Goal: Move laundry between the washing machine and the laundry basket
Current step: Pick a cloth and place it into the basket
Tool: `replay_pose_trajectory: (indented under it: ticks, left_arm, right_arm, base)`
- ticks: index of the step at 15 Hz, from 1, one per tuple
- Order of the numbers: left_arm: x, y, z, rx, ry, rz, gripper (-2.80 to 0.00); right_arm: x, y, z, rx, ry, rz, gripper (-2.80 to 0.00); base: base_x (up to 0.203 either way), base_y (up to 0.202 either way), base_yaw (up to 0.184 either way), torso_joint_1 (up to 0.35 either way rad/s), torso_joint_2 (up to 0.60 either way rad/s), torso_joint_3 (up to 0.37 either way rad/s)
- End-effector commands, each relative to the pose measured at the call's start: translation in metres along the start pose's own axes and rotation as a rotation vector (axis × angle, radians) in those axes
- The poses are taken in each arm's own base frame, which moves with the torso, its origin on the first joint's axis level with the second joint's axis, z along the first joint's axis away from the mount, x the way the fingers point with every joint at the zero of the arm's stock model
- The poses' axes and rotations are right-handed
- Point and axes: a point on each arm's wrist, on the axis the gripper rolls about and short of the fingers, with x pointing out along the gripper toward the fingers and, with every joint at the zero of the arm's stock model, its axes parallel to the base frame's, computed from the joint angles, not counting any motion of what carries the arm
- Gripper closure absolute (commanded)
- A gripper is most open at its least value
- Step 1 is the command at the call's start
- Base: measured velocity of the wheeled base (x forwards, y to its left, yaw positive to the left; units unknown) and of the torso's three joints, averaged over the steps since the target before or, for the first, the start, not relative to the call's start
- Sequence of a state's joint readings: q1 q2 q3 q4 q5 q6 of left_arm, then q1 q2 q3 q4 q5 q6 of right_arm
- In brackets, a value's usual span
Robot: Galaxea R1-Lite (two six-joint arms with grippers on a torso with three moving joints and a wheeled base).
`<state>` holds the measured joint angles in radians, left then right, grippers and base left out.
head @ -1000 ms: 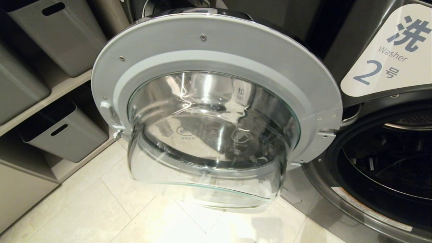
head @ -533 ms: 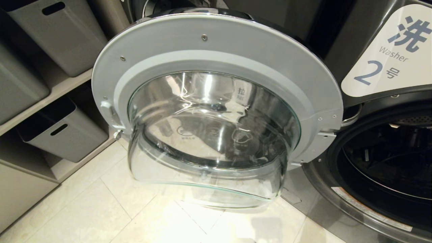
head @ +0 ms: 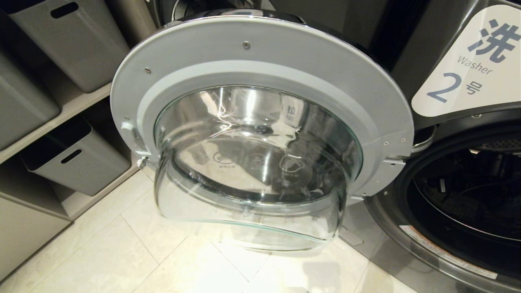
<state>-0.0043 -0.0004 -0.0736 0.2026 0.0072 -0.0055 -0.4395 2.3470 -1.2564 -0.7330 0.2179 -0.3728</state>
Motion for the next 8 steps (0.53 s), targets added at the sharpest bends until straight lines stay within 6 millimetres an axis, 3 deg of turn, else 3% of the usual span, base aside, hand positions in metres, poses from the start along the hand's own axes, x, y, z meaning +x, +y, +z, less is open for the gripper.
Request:
replay_pose_trajectory:
  ticks: [1, 8]
  left_arm:
    - [0.000, 0.000, 0.000, -0.001, 0.000, 0.000, -2.80]
    - [0.000, 0.000, 0.000, -0.001, -0.001, 0.000, -2.80]
  right_arm:
    - [0.000, -0.002, 0.000, -0.001, -0.004, -0.005, -2.80]
    - [0.003, -0.025, -0.030, 0.004, 0.069, -0.069, -2.80]
  base:
    - [0.000, 0.000, 0.000, 0.000, 0.00, 0.000]
    - [0.000, 0.000, 0.000, 0.000, 0.00, 0.000]
